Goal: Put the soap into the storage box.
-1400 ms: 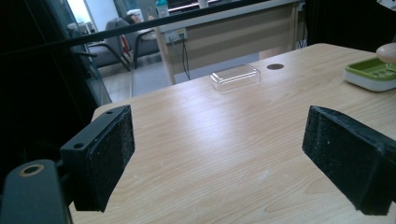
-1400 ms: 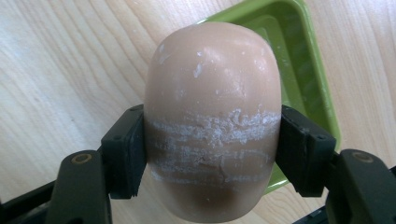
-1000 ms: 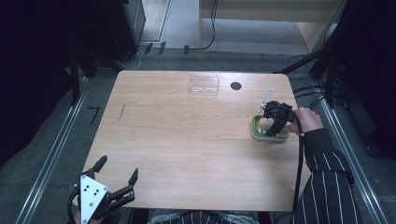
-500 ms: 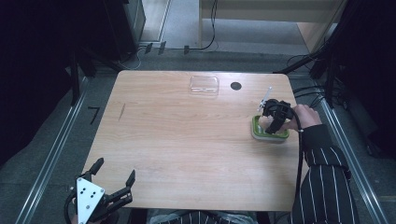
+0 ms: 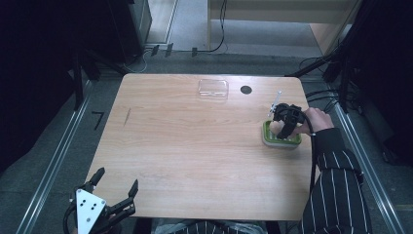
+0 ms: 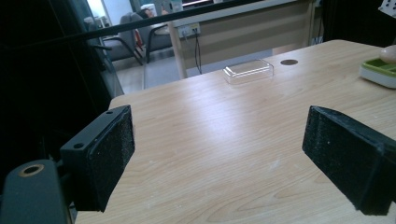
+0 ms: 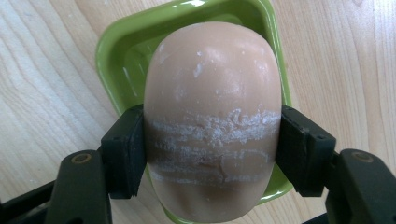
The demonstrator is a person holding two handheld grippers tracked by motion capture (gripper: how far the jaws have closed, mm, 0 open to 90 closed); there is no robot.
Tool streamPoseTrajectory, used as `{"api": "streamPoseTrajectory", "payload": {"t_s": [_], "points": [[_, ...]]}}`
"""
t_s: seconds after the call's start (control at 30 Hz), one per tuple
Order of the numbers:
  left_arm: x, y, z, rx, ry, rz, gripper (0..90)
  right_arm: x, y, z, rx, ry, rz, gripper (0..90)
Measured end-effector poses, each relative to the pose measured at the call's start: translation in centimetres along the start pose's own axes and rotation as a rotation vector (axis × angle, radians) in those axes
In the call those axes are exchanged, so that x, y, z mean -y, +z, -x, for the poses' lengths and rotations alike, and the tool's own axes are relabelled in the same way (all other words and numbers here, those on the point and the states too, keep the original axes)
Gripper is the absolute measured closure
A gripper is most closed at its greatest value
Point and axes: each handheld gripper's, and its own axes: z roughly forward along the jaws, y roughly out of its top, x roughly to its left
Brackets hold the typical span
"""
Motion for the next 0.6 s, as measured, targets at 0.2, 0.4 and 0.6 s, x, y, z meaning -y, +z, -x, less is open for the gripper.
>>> {"api": "streamPoseTrajectory", "payload": {"t_s": [0.2,0.4,0.6], "points": [[0.1,-0.3,-0.1,-0.011,-0.002,-0.002,9.6,-0.2,0.5,0.3,-0.009,-0.016,-0.006,33.9],[0.2,-0.7,-0.2,-0.023,-0.005,-0.005,9.6,-0.2,1.0,0.6,-0.019,-0.027,-0.015,33.9],[0.3,-1.0,-0.3,-0.033,-0.010,-0.006,9.6,-0.2,1.5,0.7,-0.019,-0.043,-0.028,33.8]]}}
